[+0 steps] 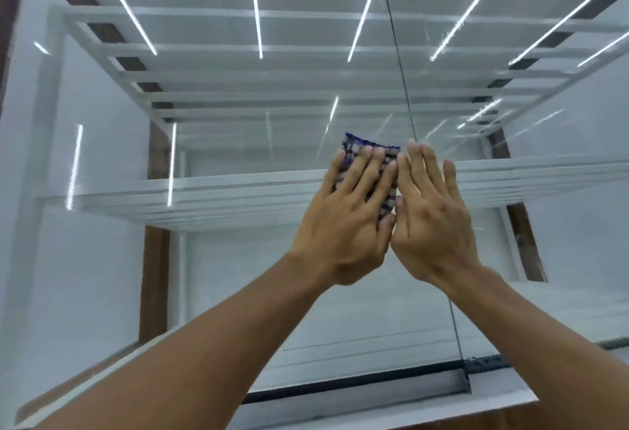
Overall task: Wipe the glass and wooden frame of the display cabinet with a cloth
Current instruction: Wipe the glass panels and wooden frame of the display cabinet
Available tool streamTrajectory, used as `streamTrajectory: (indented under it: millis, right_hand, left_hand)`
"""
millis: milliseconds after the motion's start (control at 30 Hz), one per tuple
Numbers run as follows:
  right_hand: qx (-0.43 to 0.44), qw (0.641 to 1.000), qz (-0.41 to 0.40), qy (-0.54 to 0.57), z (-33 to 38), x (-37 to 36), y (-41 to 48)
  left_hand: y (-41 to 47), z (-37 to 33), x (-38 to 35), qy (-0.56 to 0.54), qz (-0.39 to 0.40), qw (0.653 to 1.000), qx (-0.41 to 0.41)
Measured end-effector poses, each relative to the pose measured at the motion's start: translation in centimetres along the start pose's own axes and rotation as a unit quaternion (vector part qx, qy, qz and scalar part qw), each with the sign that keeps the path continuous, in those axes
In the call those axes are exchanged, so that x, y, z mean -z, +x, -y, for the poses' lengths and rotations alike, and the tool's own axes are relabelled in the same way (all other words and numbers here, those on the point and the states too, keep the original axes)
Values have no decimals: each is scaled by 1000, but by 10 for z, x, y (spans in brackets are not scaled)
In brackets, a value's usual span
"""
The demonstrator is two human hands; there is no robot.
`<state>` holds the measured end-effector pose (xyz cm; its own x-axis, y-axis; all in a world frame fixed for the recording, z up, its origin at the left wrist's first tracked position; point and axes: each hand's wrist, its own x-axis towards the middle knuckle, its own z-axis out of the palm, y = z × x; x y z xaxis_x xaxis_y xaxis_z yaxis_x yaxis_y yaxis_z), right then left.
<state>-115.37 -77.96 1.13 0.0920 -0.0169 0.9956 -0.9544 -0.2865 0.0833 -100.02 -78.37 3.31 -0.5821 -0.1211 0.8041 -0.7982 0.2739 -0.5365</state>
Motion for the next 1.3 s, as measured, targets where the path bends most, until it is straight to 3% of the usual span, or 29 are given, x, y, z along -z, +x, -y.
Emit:
streamTrajectory:
  millis: [233,467,633,867,967,1133,1300]
  right_hand:
    - [40,996,32,77,122,-40,29]
    - [110,991,57,55,246,-72,57]
    - [132,989,57,45,290,-83,55]
    - [196,979,30,40,272,-89,4]
    - [210,976,34,37,244,-82,-11]
    - [170,984,37,29,201,-71,-16]
    - [111,993,22,27,145,-55,-16]
  left_hand:
    - [-81,103,29,25,-28,995,97]
    - [-162,205,57,58,-31,982,178]
    - [-192,240,68,45,-32,970,237]
    - [-264,209,55,-13,-49,964,260]
    - [-287,191,49,19,-28,974,223]
    - [-205,178,43,14,-66,959,274]
    - [-191,111,24,40,-15,992,121]
